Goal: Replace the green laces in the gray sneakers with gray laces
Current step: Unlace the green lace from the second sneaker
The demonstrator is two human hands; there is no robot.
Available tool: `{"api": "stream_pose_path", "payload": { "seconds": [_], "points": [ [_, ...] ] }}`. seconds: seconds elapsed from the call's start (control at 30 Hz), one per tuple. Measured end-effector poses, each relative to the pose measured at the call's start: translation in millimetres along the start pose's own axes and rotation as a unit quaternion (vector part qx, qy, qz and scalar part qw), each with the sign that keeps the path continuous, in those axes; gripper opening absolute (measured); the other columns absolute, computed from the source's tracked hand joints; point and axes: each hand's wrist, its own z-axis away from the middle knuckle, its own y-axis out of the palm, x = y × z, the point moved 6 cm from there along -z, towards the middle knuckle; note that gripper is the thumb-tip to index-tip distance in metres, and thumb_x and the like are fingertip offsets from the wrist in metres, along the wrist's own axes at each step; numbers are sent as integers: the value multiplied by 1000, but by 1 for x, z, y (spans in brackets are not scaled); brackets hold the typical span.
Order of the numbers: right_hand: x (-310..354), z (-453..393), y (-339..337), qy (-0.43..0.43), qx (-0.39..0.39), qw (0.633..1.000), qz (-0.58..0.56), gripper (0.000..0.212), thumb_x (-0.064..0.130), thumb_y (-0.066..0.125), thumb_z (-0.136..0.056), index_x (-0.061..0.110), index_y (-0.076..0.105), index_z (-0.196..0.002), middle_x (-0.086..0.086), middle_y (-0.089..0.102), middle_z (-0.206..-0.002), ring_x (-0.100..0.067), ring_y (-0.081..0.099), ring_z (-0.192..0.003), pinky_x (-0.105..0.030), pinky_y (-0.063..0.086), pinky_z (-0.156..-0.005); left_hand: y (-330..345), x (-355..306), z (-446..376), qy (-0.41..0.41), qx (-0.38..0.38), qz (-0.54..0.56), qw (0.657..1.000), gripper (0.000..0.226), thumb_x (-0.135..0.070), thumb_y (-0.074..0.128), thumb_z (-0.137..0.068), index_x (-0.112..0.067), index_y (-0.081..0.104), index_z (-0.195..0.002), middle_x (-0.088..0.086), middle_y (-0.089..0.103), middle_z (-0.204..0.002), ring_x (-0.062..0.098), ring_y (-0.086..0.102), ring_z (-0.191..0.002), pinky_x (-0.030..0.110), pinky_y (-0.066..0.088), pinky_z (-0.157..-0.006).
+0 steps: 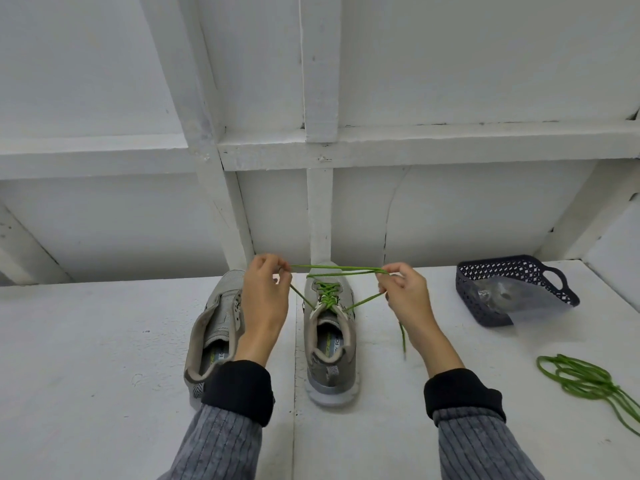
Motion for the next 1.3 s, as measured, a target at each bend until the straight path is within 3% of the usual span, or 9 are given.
{"api": "stream_pose_path", "payload": {
  "seconds": [0.1,0.17,0.4,0.5,0.63,0.77,0.97,1.13,1.3],
  "points": [
    [5,1,9,2,45,999,-22,16,17,64,-91,6,59,-80,1,49,-61,-11,41,-61,-23,37,-60,5,-12,-1,53,16,-46,997,33,6,50,-91,-16,72,-102,-3,63,-109,17,57,-99,36,49,-75],
    [11,1,7,-14,39,999,-13,22,21,67,-89,10,56,-73,0,48,-63,-11,42,-63,-25,38,-62,3,-12,-6,24,12,-15,1000,37,5,46,-93,-14,68,-116,-3,62,-115,13,57,-100,34,49,-81],
    [12,-2,4,4,1,996,-85,26,23,66,-90,12,53,-70,7,51,-60,-3,43,-55,-28,42,-71,-6,-8,-12,-77,-40,107,990,34,7,51,-91,-11,67,-116,-5,57,-102,-4,55,-83,3,41,-78],
    [19,0,11,2,49,991,-123,31,22,70,-86,14,49,-66,6,39,-59,-9,37,-61,-30,39,-74,-6,-14,-12,-90,-38,178,979,38,7,52,-90,-19,65,-113,0,64,-114,3,66,-91,16,50,-86],
    [40,-2,12,-24,41,984,-174,20,21,67,-88,14,58,-72,11,45,-58,-8,41,-63,-29,42,-80,-15,-20,-22,-106,-80,247,960,19,-8,63,-94,-18,70,-108,4,67,-107,11,71,-88,27,57,-81],
    [57,-11,5,-64,-16,979,-194,11,22,62,-92,12,66,-88,10,51,-55,-9,46,-58,-25,50,-69,-20,-18,-27,-109,-103,246,958,17,-12,63,-95,-8,72,-109,-1,66,-104,10,71,-77,27,59,-70],
    [36,-18,-14,-65,-177,961,-203,12,20,49,-101,14,56,-93,-3,68,-86,-11,63,-65,-26,54,-68,-30,8,-26,-134,-124,167,969,39,-2,56,-95,-19,61,-129,-6,64,-110,4,65,-65,34,60,-73],
    [6,-9,-26,-48,-271,949,-156,13,19,47,-101,25,49,-89,3,67,-98,-13,68,-88,-29,54,-80,-25,24,-17,-142,-43,33,988,43,-5,55,-94,-18,54,-135,-6,64,-112,16,69,-78,14,44,-65],
    [-27,0,-13,6,-223,975,13,14,24,50,-100,13,56,-105,-7,65,-108,-17,58,-98,-25,41,-76,18,37,14,-134,107,-69,983,36,-12,56,-94,-15,59,-130,0,64,-126,21,62,-105,35,49,-89]
  ]
}}
